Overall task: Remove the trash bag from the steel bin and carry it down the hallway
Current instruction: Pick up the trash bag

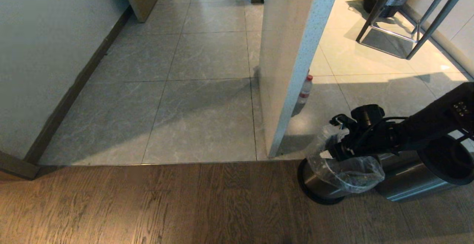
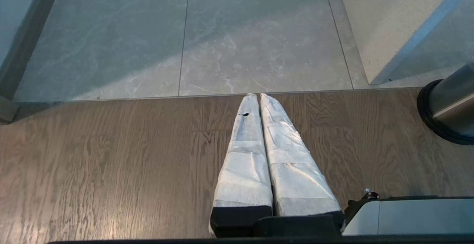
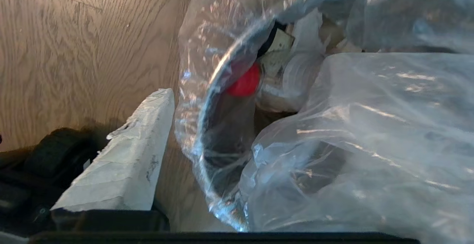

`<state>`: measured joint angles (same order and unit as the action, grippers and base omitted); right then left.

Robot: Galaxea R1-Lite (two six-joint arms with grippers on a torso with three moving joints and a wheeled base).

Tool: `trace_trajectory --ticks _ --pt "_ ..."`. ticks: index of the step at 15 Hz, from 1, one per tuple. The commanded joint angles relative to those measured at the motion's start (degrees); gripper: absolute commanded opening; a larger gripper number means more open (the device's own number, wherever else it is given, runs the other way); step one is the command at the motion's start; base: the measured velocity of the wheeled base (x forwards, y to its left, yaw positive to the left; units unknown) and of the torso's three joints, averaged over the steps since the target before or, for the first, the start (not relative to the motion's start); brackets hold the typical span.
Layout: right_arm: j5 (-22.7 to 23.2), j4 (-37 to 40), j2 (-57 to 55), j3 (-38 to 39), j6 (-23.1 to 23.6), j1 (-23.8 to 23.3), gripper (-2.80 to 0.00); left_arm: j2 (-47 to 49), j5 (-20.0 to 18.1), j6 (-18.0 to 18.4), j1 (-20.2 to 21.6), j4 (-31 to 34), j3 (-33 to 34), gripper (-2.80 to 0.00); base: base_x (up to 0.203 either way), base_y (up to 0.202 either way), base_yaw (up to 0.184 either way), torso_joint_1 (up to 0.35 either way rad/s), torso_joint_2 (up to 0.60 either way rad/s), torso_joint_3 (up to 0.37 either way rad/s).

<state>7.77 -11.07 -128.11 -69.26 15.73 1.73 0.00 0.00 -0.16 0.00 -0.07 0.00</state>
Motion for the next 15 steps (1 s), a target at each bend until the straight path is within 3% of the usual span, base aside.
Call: trace_trajectory --ticks 1,15 --pt "0.0 0.0 -0.3 -0.4 0.1 -0.4 0.00 0.0 0.0 0.0 0.0 0.0 0.0 -2.80 0.000 0.000 0.000 0.000 0.00 0.000" --pt "-2.8 -0.4 -3.9 -3.6 1.7 -2.3 0.00 0.0 0.0 0.0 0.0 0.0 0.0 -2.80 0.000 0.000 0.000 0.000 0.00 0.000"
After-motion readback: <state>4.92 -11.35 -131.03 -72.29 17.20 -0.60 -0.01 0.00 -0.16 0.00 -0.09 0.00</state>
